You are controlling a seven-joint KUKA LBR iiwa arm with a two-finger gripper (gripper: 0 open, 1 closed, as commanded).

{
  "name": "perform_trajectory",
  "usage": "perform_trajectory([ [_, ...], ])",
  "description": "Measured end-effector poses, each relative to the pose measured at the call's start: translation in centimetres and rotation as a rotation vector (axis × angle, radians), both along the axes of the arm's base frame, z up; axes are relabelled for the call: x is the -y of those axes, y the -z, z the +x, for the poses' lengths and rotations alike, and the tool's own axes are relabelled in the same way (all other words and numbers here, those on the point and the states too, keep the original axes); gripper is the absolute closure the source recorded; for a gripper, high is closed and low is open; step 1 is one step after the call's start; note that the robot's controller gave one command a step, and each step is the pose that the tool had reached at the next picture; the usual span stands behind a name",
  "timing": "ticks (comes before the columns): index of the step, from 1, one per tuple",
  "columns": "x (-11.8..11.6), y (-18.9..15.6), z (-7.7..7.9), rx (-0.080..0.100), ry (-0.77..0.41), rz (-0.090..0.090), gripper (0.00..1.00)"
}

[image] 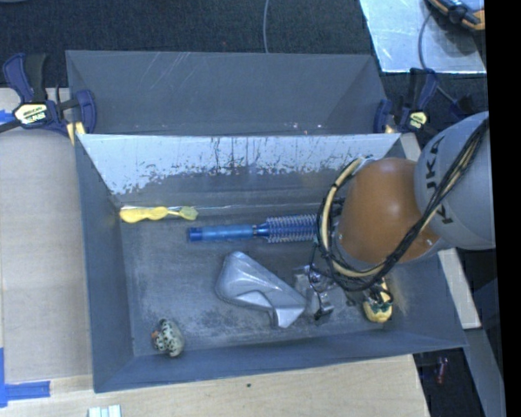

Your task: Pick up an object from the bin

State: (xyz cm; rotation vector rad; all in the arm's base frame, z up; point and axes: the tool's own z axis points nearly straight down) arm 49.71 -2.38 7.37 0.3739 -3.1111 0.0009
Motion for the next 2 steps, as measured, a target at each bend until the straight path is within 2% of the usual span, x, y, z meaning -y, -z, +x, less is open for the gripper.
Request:
perform_trajectory([
  [1, 0.0, 0.0, 0.0, 0.0, 0.0, 0.0, 1.0],
  [2, -1.5, -0.3, -0.3, -0.003, -0.229, -0.001, 1.0],
])
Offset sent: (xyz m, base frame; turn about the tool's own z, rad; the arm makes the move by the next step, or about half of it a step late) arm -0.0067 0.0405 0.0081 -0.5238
